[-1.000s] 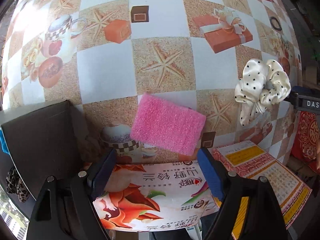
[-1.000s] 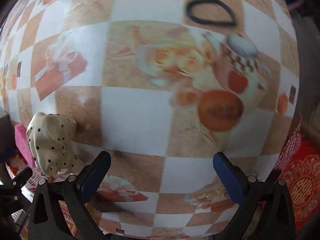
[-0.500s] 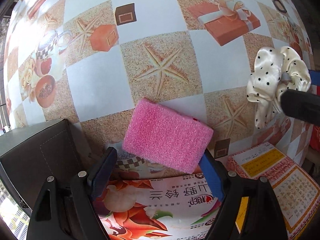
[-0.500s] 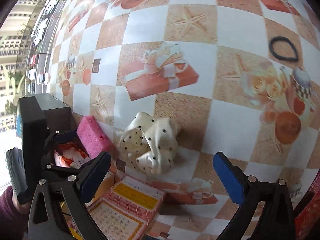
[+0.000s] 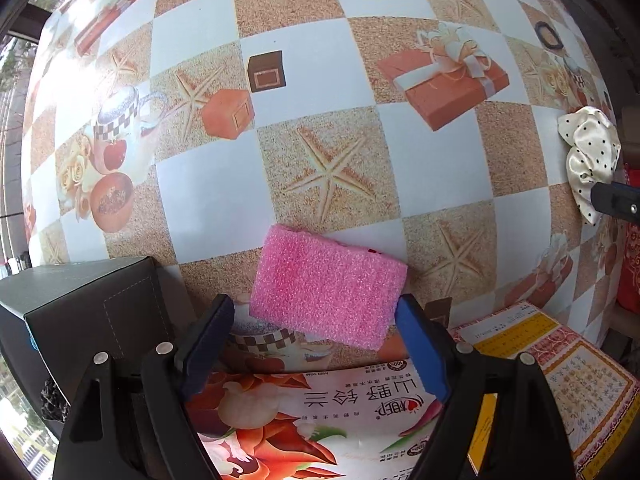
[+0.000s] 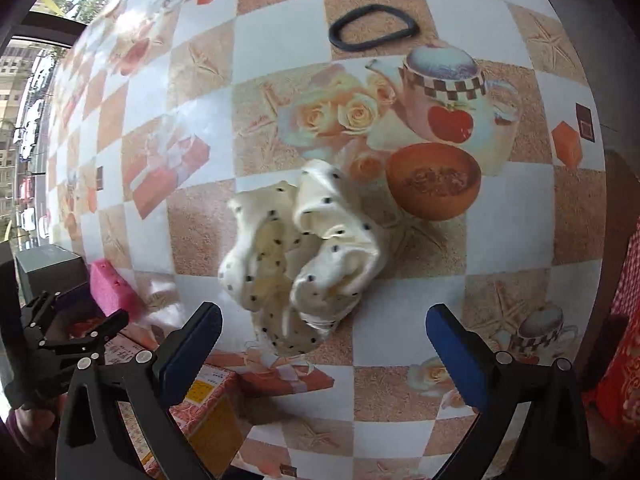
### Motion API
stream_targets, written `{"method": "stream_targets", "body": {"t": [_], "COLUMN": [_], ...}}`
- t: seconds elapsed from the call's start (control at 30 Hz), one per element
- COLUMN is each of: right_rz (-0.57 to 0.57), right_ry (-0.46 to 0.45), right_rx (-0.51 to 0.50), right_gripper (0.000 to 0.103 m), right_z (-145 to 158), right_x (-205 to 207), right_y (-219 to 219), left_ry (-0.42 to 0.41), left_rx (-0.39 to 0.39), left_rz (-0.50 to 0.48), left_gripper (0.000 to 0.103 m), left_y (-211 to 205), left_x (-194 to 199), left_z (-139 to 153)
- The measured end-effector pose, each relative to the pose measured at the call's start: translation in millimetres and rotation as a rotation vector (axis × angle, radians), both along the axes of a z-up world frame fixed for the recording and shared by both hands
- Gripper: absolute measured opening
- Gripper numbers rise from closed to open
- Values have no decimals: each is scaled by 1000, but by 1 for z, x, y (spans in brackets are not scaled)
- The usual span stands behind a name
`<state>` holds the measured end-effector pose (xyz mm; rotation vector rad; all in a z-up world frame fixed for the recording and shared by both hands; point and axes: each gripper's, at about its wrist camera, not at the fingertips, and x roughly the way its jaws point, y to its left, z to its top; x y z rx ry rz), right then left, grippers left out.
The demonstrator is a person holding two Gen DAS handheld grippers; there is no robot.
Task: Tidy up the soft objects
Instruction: 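Grasp the pink sponge with left tool while right tool grasps the polka-dot scrunchie, then lift the pink sponge and polka-dot scrunchie with both tools toward the box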
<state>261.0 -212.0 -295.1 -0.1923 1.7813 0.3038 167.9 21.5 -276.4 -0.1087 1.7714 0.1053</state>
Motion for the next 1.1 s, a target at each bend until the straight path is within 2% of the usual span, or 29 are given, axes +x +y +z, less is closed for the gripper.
{"method": "stream_targets", "body": {"t": [0.1, 0.17, 0.33, 0.47, 0.6, 0.67, 0.77, 1.1], "right_rz": [9, 15, 67, 164, 137, 134, 135, 109], "right_ry": [-16, -25, -64, -66, -67, -75, -91, -95], "right_rx": [11, -18, -102, -200, -195, -194, -189, -194], "right_gripper": [103, 103, 103, 103, 103, 103, 103, 103], "right_z": [-1, -7, -24, -34, -34, -33, -38, -35], "right_x": [2, 2, 5, -7, -2, -2, -3, -6], "right_y": [16, 20, 30, 47, 49, 48, 59, 52], "left_ry": [11, 40, 43, 56, 49, 48, 52, 42], "left_rx": [14, 23, -13, -12, -22, -21, -21, -16], "left_rz": [-13, -18, 33, 45, 60, 57, 53, 57], "left_gripper": [85, 85, 89, 102, 103, 103, 103, 103], "left_y": [-4, -18, -11, -7, -6, -18, -18, -17], "left_x": [9, 12, 17, 15, 1, 2, 6, 1], "left_z": [-1, -13, -22, -29, -37, -41, -40, -44]}}
